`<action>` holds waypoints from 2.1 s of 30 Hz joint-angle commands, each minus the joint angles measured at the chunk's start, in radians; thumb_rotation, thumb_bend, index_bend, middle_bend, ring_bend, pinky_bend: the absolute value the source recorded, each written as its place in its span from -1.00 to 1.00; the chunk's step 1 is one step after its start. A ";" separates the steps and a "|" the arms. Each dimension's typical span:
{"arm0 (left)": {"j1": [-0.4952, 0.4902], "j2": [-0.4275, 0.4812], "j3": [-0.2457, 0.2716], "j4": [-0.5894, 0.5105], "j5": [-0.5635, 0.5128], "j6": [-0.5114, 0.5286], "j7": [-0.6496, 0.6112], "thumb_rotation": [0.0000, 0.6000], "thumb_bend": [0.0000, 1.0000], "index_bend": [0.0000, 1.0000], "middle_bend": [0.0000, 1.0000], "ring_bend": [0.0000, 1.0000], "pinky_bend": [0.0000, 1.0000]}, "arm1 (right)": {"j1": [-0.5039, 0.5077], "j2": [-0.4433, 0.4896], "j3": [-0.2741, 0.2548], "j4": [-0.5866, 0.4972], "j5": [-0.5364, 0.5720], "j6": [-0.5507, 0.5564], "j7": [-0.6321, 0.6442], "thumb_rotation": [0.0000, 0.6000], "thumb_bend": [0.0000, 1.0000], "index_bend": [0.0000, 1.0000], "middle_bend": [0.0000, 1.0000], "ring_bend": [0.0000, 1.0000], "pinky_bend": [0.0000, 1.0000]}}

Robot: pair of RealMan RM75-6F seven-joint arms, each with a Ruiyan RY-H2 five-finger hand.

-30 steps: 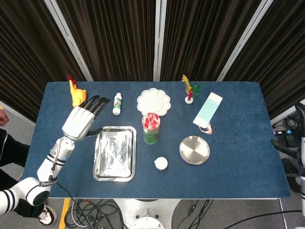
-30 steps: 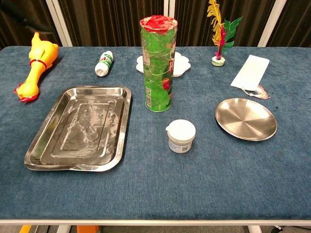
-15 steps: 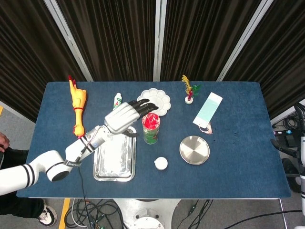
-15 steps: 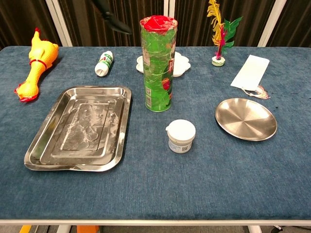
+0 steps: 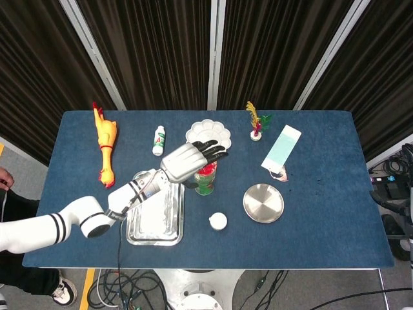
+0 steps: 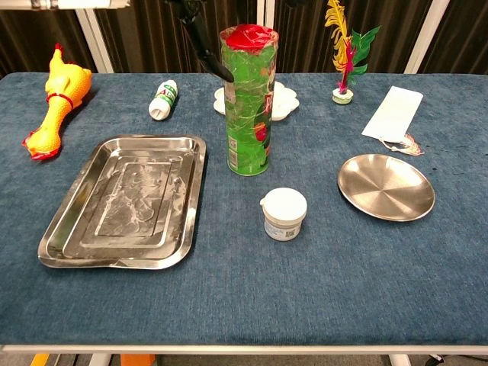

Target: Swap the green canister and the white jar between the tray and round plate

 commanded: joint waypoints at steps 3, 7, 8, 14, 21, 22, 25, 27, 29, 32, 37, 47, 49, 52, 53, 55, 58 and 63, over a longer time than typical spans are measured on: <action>-0.017 -0.019 0.013 0.022 -0.035 -0.030 0.015 1.00 -0.79 -0.81 -0.84 -0.90 -0.42 | -0.003 -0.008 -0.005 0.015 0.000 -0.005 0.012 1.00 -0.91 -1.00 -0.89 -1.00 -0.69; -0.022 -0.025 0.024 0.032 -0.066 -0.052 0.027 1.00 -0.79 -0.71 -0.74 -0.89 -0.37 | -0.001 -0.012 -0.006 0.023 -0.002 -0.011 0.018 1.00 -0.91 -1.00 -0.89 -1.00 -0.69; -0.023 -0.026 0.025 0.033 -0.076 -0.056 0.026 1.00 -0.78 -0.68 -0.72 -0.86 -0.33 | 0.000 -0.012 -0.006 0.024 -0.003 -0.012 0.019 1.00 -0.91 -1.00 -0.89 -1.00 -0.69; -0.020 -0.039 0.025 0.045 -0.092 -0.032 0.032 1.00 -0.71 -0.53 -0.49 -0.55 0.01 | 0.000 -0.017 -0.005 0.025 -0.003 -0.009 0.018 1.00 -0.91 -1.00 -0.91 -1.00 -0.69; -0.016 -0.053 0.023 0.054 -0.090 0.003 0.024 1.00 -0.60 -0.21 -0.04 -0.16 0.38 | 0.001 -0.012 -0.004 0.017 -0.002 -0.015 0.010 1.00 -0.88 -1.00 -0.93 -1.00 -0.69; -0.015 -0.052 0.022 0.052 -0.090 0.007 0.024 1.00 -0.58 -0.17 -0.02 -0.13 0.41 | 0.001 -0.011 -0.004 0.016 -0.002 -0.015 0.010 1.00 -0.88 -1.00 -0.93 -1.00 -0.69; -0.008 -0.035 0.017 0.029 -0.086 0.028 0.025 1.00 -0.53 -0.11 0.03 -0.07 0.45 | 0.001 -0.010 -0.003 0.015 -0.001 -0.017 0.010 1.00 -0.88 -1.00 -0.93 -1.00 -0.69; 0.002 -0.008 0.014 -0.004 -0.087 0.041 0.022 1.00 -0.53 -0.10 0.04 -0.06 0.46 | 0.002 -0.008 -0.002 0.013 -0.001 -0.017 0.008 1.00 -0.88 -1.00 -0.93 -1.00 -0.69; 0.016 0.033 0.012 -0.047 -0.097 0.047 0.016 1.00 -0.53 -0.09 0.04 -0.06 0.46 | 0.002 -0.007 -0.002 0.009 -0.003 -0.017 0.007 1.00 -0.88 -1.00 -0.93 -1.00 -0.69; 0.047 0.104 0.019 -0.110 -0.119 0.056 0.026 1.00 -0.53 -0.08 0.04 -0.06 0.46 | 0.003 -0.003 -0.001 0.003 -0.007 -0.014 0.003 1.00 -0.88 -1.00 -0.93 -1.00 -0.69; 0.110 0.205 0.056 -0.208 -0.141 0.085 0.068 1.00 -0.53 -0.07 0.04 -0.06 0.46 | 0.006 0.001 0.001 -0.009 -0.009 -0.014 -0.007 1.00 -0.88 -1.00 -0.93 -1.00 -0.69; 0.200 0.225 0.131 -0.252 -0.164 0.148 0.160 1.00 -0.53 -0.08 0.02 -0.08 0.46 | 0.019 0.001 -0.002 -0.048 -0.024 -0.019 -0.047 1.00 -0.88 -1.00 -0.93 -1.00 -0.69; 0.211 0.216 0.133 -0.245 -0.162 0.161 0.159 1.00 -0.53 -0.12 -0.03 -0.15 0.41 | 0.018 0.004 -0.002 -0.055 -0.024 -0.018 -0.054 1.00 -0.88 -1.00 -0.93 -1.00 -0.69; 0.221 0.213 0.135 -0.234 -0.144 0.171 0.152 1.00 -0.56 -0.24 -0.15 -0.30 0.29 | 0.017 0.005 -0.002 -0.061 -0.022 -0.015 -0.064 1.00 -0.88 -1.00 -0.93 -1.00 -0.69; 0.222 0.213 0.136 -0.232 -0.139 0.170 0.149 1.00 -0.57 -0.29 -0.20 -0.34 0.25 | 0.017 0.005 -0.002 -0.063 -0.022 -0.015 -0.066 1.00 -0.88 -1.00 -0.93 -1.00 -0.69; 0.219 0.218 0.142 -0.226 -0.122 0.158 0.152 1.00 -0.60 -0.40 -0.25 -0.38 0.18 | 0.018 0.006 -0.002 -0.065 -0.019 -0.018 -0.072 1.00 -0.88 -1.00 -0.93 -1.00 -0.69; 0.220 0.219 0.142 -0.223 -0.110 0.149 0.132 1.00 -0.65 -0.60 -0.28 -0.41 0.11 | 0.019 0.009 -0.004 -0.069 -0.016 -0.024 -0.078 1.00 -0.88 -1.00 -0.93 -1.00 -0.69; 0.227 0.228 0.137 -0.223 -0.086 0.156 0.107 1.00 -0.68 -0.73 -0.46 -0.58 0.00 | 0.017 0.011 -0.001 -0.073 -0.013 -0.018 -0.081 1.00 -0.88 -1.00 -0.93 -1.00 -0.69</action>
